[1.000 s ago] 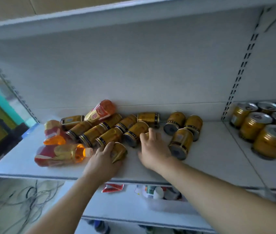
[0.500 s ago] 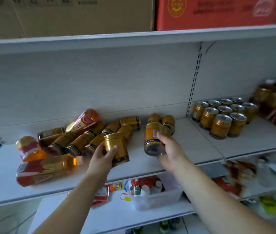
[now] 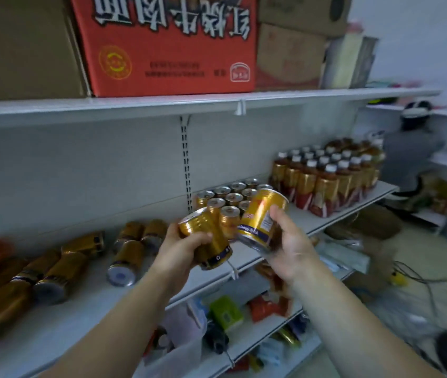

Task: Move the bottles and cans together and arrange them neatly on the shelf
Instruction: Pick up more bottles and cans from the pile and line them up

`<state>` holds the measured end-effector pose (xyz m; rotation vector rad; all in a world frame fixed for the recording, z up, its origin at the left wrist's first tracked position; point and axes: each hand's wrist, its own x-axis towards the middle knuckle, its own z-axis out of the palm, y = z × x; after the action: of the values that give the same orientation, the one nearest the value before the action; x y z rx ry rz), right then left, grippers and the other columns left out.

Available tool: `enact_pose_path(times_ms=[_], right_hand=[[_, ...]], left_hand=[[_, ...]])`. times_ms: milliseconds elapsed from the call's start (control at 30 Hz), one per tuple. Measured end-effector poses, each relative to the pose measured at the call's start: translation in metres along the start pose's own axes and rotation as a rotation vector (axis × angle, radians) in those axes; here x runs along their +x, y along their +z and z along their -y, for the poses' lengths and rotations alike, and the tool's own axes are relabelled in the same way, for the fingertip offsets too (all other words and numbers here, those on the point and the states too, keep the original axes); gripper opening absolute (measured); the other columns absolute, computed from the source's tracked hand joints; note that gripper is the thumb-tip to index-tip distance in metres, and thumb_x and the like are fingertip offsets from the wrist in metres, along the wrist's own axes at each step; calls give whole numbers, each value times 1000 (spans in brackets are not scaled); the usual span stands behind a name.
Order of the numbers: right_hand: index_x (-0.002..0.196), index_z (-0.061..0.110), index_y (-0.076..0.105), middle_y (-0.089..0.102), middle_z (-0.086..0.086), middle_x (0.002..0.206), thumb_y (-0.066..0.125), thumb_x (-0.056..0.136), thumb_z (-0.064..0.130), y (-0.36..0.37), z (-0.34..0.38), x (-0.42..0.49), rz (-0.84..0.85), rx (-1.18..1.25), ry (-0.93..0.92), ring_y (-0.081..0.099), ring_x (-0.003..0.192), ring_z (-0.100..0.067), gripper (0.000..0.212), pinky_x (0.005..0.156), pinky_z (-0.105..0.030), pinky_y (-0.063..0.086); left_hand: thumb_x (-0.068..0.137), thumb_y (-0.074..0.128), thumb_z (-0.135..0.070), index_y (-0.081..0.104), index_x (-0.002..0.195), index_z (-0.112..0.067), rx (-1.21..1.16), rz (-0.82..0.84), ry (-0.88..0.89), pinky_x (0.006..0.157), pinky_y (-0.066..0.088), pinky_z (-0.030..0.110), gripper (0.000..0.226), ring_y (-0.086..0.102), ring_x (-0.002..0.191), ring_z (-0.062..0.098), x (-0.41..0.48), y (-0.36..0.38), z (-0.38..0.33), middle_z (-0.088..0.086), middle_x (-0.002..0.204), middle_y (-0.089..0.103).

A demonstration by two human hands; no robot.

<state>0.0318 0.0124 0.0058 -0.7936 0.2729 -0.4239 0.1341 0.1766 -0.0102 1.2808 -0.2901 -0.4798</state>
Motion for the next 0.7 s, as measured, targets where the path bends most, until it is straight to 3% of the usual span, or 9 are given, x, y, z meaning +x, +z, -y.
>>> enact_pose_path(times_ms=[100, 167, 267, 367, 467, 533, 633, 700], right_hand=[[104, 20, 61, 71, -6, 90, 72, 78, 11, -45, 44, 6, -155, -385, -193, 70, 73, -21, 30, 54, -33, 54], [108, 23, 59, 69, 0, 91, 76, 73, 6, -73, 72, 13, -146, -552, -255, 69, 74, -11, 43, 56, -25, 52], [122, 23, 53, 65, 0, 105, 81, 61, 14, -110, 108, 27, -73, -735, -242, 65, 90, -13, 67, 67, -26, 50], [125, 25, 48, 60, 1, 112, 82, 67, 10, -139, 130, 51, -59, -834, -224, 61, 98, -15, 68, 70, -27, 48], [125, 28, 47, 57, 5, 113, 83, 66, 16, -160, 136, 81, -50, -925, -222, 58, 99, -10, 70, 69, -23, 44], [124, 31, 46, 56, 10, 111, 84, 65, 23, -170, 134, 105, -35, -1022, -211, 54, 95, -3, 71, 68, -18, 40], [117, 38, 45, 54, 21, 100, 84, 64, 28, -178, 125, 139, -2, -1098, -171, 51, 88, 5, 67, 66, -13, 35], [113, 39, 43, 55, 21, 97, 83, 63, 30, -183, 115, 163, 12, -1155, -163, 51, 85, 6, 65, 66, -13, 35]], left_hand=[[69, 76, 1, 48, 117, -18, 195, 23, 86, 75, 51, 32, 59, 63, 95, 19, 18, 58, 17, 4, 106, 64], [64, 82, -5, 47, 118, -22, 365, 6, 124, 69, 47, 22, 66, 62, 91, 11, 30, 93, 31, -3, 103, 64], [59, 84, -11, 44, 117, -22, 523, -7, 138, 58, 46, 17, 72, 61, 91, 12, 50, 135, 55, -3, 102, 61], [57, 83, -11, 33, 115, -33, 605, -36, 148, 54, 44, 13, 79, 58, 86, 8, 70, 162, 73, -13, 97, 53], [54, 81, -19, 37, 121, -34, 820, -65, 157, 75, 42, 21, 81, 47, 96, 13, 91, 174, 85, -8, 107, 41], [52, 81, -28, 40, 125, -29, 972, -68, 164, 82, 38, 26, 83, 44, 104, 15, 108, 176, 88, -5, 115, 34], [56, 78, -44, 41, 132, -27, 1261, -58, 271, 92, 41, 32, 86, 45, 115, 19, 136, 176, 87, -2, 128, 44], [63, 72, -51, 40, 134, -26, 1527, -77, 383, 107, 26, 39, 82, 34, 129, 22, 158, 175, 86, -1, 137, 44]])
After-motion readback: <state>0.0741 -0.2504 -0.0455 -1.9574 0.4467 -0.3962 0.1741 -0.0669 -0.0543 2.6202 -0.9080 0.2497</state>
